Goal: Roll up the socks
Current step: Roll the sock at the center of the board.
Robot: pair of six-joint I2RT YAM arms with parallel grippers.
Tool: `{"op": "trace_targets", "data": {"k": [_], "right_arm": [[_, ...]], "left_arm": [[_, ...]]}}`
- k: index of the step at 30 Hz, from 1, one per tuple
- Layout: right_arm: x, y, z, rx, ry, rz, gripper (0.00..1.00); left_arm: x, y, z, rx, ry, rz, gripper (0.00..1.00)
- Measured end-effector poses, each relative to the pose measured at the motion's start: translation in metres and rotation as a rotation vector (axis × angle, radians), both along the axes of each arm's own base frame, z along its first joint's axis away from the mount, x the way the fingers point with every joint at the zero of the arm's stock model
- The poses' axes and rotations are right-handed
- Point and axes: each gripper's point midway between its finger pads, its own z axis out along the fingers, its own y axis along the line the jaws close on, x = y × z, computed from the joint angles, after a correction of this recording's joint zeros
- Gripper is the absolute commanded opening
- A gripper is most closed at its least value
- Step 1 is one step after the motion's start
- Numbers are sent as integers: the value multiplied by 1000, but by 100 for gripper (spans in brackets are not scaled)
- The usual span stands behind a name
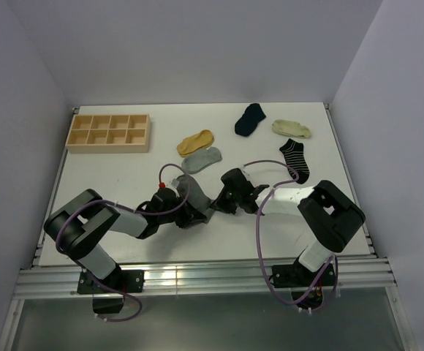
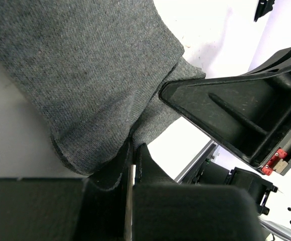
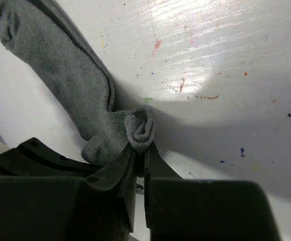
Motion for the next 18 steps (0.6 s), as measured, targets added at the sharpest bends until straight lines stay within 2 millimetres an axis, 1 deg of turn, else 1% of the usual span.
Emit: {"op": "trace_targets", "data": {"k": [1,3,4,5,6,8,9,12,16,18], "right_arm": [[0,-1,0,-4,1,2,0],[0,-1,1,-16,4,7,0],[0,-1,2,-26,8,12,0],[1,-1,3,-35,12,15,0],[1,-2,5,-47,15,19,0],[4,-2,8,-72,21,24,0],[5,-2,9,-83,25,24,0],[9,-4,13,-129,36,29,0],[13,-5,15,-191,62,40,0],[13,-6,13,-219,86,49,0]], "left_arm": [[0,0,0,-2,1,-2,0],[0,0,0,-1,0,-3,2],[0,0,0,0,0,-3,9],[0,0,0,2,-2,-4,12],[0,1,0,8,-5,-4,19],[3,3,0,36,-23,-2,27],[4,4,1,51,-34,1,33],[8,7,7,121,-94,4,41],[9,9,14,259,-206,-10,43],[6,4,20,323,-275,-35,44]]}}
